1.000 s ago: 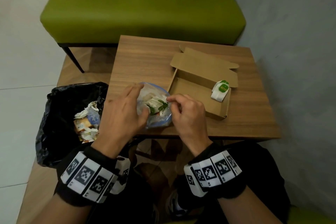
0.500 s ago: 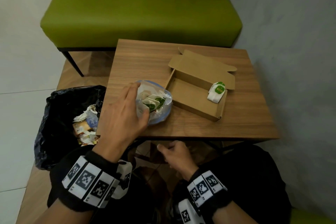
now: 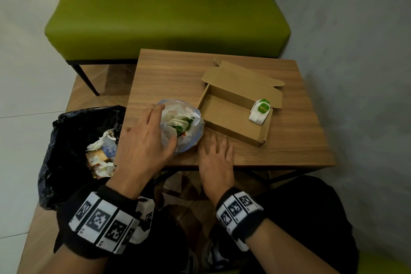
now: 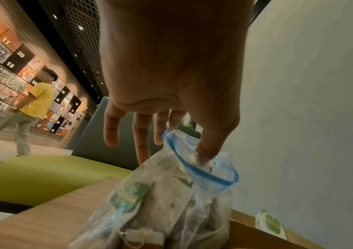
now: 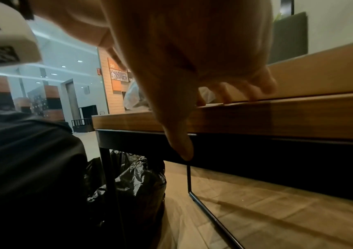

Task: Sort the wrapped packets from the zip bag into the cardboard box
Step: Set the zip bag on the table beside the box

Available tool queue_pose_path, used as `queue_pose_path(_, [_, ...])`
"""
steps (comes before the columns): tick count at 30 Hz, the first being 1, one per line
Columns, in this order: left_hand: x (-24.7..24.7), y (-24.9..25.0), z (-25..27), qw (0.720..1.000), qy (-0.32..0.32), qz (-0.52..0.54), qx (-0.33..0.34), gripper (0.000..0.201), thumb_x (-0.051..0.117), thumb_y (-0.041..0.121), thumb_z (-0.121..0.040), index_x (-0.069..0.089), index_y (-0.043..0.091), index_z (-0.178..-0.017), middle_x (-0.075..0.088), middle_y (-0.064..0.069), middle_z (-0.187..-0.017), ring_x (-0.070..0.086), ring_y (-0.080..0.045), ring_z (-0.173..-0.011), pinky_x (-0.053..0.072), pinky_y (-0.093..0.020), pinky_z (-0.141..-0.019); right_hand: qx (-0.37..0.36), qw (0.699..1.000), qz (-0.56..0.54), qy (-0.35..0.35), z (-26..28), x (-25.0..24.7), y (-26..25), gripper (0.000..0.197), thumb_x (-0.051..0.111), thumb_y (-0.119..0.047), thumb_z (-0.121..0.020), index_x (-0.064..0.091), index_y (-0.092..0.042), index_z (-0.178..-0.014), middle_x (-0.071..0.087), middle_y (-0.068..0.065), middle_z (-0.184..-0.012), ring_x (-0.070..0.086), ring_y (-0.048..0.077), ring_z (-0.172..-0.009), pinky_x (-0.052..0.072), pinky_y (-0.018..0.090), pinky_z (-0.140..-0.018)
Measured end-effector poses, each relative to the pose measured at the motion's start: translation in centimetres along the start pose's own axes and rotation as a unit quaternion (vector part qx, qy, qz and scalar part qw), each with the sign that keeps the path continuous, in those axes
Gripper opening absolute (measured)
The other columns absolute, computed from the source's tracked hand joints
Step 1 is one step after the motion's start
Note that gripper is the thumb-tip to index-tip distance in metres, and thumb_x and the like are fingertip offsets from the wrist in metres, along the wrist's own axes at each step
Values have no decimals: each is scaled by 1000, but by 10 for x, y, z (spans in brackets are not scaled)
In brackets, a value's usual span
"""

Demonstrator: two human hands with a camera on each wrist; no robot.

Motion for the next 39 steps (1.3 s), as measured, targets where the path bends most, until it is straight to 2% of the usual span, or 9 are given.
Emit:
queue_pose_path(3, [1,-1,1,1000,-3,-6,1,66,62,39,-86,37,17,-143,45,-5,-143,59,-29,-112,51,-50,-81,-12,999,9,-40,-5,7,-1,72,43,-16,-101,-2,-11,-157,-11,26,-162,-6,58,-144,7,70,-115])
queue_pose_path(11, [3,-3,11,1000,-14,-4,3,67,64,37,-84,37,18,-143,47,-5,-142,57,-28,-116,50,-50,-85,-48,997,27,-45,-3,17,7,66,36,-15,-104,-3,-8,-157,-12,30,-160,-3,61,-143,9,74,-113])
queue_pose_path(24, [-3,4,21,999,-25,-23,4,69,63,37,-85,36,16,-144,46,-5,-144,57,-28,-117,50,-48,-83,-68,994,50,-70,19,24,23,67,31,-16,-105,-12,-13,-156,-11,24,-162,2,53,-147,8,66,-116])
queue_pose_path(27, [-7,6,22,1000,5,1,28,58,65,34,-86,44,20,-138,38,-4,-153,58,-28,-117,50,-47,-85,-64,994,54,-74,20,23,22,64,28,-17,-105,-11,-13,-156,-10,24,-163,2,54,-147,8,66,-116])
queue_pose_path(30, [-17,-1,23,988,79,128,41,31,67,30,-88,57,23,-116,33,-5,-158,60,-13,-104,48,-37,-88,-61,994,57,-73,20,23,21,63,28,-17,-105,-9,-12,-156,-7,25,-163,3,55,-146,8,67,-115])
queue_pose_path(33, [-17,-28,15,987,98,125,-31,31,53,37,-95,44,23,-121,47,-4,-148,58,-18,-97,45,-50,-95,-62,994,59,-74,22,22,20,63,29,-18,-105,-7,-11,-157,-6,26,-162,5,56,-146,9,67,-115])
queue_pose_path(35, [-6,-51,5,992,25,32,-121,37,44,38,-98,41,20,-129,46,-8,-143,50,-33,-120,37,-62,-99,-63,994,56,-74,22,21,20,63,29,-18,-105,-7,-11,-157,-6,26,-162,5,56,-146,9,67,-115])
queue_pose_path(37, [6,-59,1,974,-108,-56,-191,48,37,41,-100,33,19,-142,27,-10,-155,29,-44,-138,28,-70,-103,-67,994,55,-69,22,20,21,64,29,-17,-105,-8,-11,-157,-6,27,-162,5,55,-146,9,67,-115])
queue_pose_path(39, [21,-62,2,953,-210,-99,-193,52,32,45,-103,23,22,-149,12,-13,-160,19,-45,-144,28,-66,-107,-72,994,58,-65,23,20,21,63,29,-16,-105,-9,-12,-156,-6,27,-162,5,55,-146,9,67,-115])
Point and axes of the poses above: each hand's wrist, its own z-axis away from the middle knuckle, its own x-axis out of the palm, y = z × x, the point moved 4 cm from there along -z, towards the middle knuckle
